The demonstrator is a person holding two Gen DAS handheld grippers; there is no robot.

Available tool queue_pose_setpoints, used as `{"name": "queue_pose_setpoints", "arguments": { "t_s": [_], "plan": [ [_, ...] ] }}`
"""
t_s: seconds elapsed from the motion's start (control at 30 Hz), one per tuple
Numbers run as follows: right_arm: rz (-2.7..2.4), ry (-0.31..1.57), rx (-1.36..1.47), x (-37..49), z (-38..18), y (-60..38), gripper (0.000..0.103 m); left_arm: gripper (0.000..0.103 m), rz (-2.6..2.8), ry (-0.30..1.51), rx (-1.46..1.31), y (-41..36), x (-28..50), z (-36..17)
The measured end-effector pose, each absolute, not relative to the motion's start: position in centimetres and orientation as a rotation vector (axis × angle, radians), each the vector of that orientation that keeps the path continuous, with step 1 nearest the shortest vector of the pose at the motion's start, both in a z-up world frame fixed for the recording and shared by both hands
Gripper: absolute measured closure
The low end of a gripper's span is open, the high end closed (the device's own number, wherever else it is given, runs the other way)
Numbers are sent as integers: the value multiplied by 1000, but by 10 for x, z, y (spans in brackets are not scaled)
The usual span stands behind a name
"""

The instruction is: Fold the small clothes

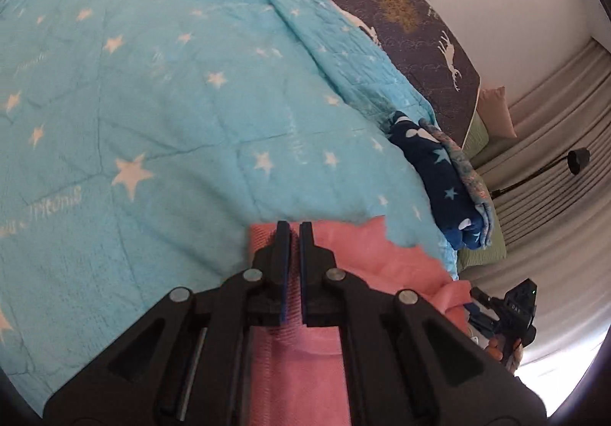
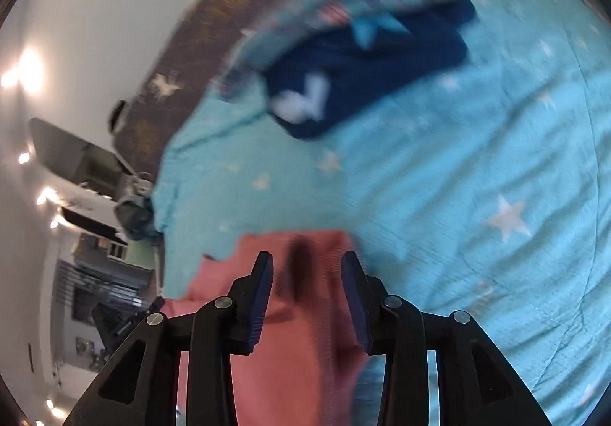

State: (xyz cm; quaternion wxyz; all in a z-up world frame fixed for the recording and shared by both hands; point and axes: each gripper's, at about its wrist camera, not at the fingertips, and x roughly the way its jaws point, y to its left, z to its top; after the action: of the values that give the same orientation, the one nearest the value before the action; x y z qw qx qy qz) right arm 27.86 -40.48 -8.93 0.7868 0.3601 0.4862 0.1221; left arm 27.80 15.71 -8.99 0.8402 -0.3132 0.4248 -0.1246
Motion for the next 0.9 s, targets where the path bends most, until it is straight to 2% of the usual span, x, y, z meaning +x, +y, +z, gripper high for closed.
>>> {"name": "queue_pose_setpoints", "arguments": {
  "t_s": [0.03, 0.07, 0.13, 0.3, 0.4, 0.57, 0.73, 0.9],
  "plan": [
    [273, 1055, 792, 276, -94, -407, 65, 90, -274, 892, -663, 158, 276, -89],
    [287, 1049, 786, 272, -96, -408, 65, 75, -278, 881, -664, 161, 273, -85],
    [284, 1033, 716, 263, -88, -408, 65, 61, -258, 832, -673, 169, 263, -70],
    [306, 977, 453, 236, -53, -387, 65, 59, -324, 716, -618, 165, 232, -19],
    [396, 985, 304, 221, -39, -351, 65, 54, -452, 724, -528, 137, 207, -7],
    [542, 1095, 216, 221, -45, -290, 64, 53, -593, 919, -386, 80, 190, -37],
    [579, 1196, 206, 237, -69, -249, 64, 53, -581, 1077, -245, 38, 211, -76],
    [486, 1169, 200, 264, -78, -241, 66, 53, -491, 1013, -127, 24, 255, -69]
  ]
}}
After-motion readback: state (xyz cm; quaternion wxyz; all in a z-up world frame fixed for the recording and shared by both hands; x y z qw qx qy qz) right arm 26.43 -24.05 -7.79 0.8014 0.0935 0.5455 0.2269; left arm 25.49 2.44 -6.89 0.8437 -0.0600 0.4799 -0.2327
